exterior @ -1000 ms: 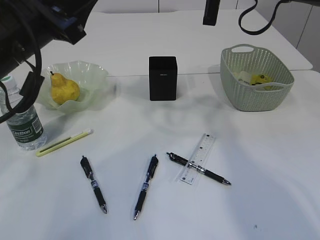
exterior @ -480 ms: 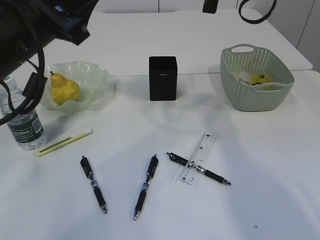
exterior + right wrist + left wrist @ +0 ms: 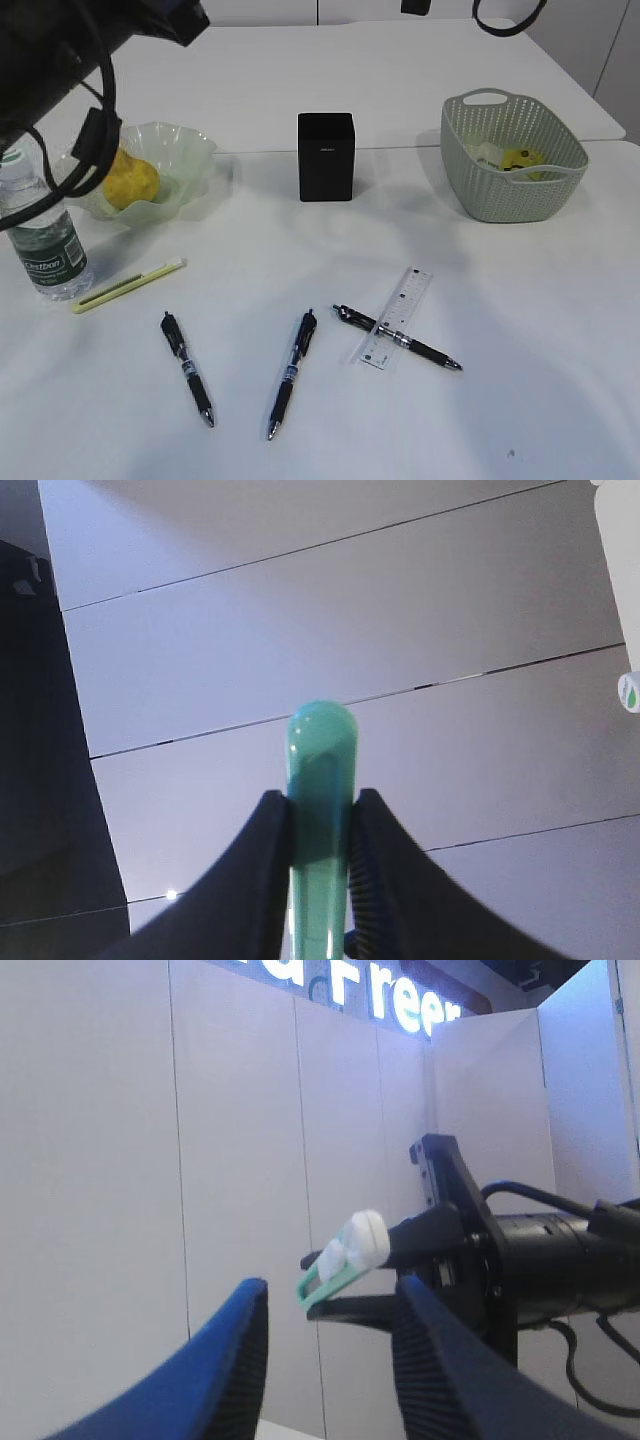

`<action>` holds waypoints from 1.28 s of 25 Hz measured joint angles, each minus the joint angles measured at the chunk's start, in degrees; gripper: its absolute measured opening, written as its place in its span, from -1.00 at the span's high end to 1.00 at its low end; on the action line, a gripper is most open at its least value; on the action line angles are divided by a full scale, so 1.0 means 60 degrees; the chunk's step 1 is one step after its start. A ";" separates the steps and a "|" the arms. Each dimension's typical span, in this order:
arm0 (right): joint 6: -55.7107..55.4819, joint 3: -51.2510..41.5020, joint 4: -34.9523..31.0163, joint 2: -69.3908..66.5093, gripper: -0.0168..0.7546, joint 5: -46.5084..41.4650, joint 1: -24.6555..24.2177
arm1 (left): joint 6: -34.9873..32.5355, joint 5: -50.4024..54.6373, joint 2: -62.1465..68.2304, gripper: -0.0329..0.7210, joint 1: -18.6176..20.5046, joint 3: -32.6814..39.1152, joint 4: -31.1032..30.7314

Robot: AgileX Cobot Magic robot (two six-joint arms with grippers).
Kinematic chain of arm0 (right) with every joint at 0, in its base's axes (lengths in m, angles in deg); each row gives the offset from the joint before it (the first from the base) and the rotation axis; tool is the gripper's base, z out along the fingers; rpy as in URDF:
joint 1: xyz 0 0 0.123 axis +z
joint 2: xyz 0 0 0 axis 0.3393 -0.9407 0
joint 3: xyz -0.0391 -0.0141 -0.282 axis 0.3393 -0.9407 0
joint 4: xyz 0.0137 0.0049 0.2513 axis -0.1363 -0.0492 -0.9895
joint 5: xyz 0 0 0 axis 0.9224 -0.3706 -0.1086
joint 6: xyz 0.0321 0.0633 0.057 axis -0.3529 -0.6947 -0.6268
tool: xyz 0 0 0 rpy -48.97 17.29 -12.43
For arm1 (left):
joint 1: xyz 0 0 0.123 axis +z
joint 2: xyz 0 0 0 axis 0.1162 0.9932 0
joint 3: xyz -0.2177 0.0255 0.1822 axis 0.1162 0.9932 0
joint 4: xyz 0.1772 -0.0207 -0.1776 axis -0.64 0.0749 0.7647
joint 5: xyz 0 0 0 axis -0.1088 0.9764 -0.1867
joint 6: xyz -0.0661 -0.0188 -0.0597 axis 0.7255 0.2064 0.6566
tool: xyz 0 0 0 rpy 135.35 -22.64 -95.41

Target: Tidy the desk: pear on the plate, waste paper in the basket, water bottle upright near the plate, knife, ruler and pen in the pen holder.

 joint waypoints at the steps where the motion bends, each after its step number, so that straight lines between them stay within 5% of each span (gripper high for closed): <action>1: 0.0000 0.0000 0.0000 0.0000 0.53 0.0000 0.0000 | 0.0000 -0.0024 0.0043 0.15 -0.0073 -0.0114 0.0016; 24: 0.0048 0.0000 0.0000 0.0000 0.53 0.0007 0.0000 | 0.0628 -0.0044 0.0415 0.14 -0.0289 -0.0246 0.0219; 32: 0.0048 0.0000 0.0000 0.0000 0.53 0.0044 0.0000 | 0.0738 -0.0044 0.0415 -0.04 -0.0289 -0.0254 0.0487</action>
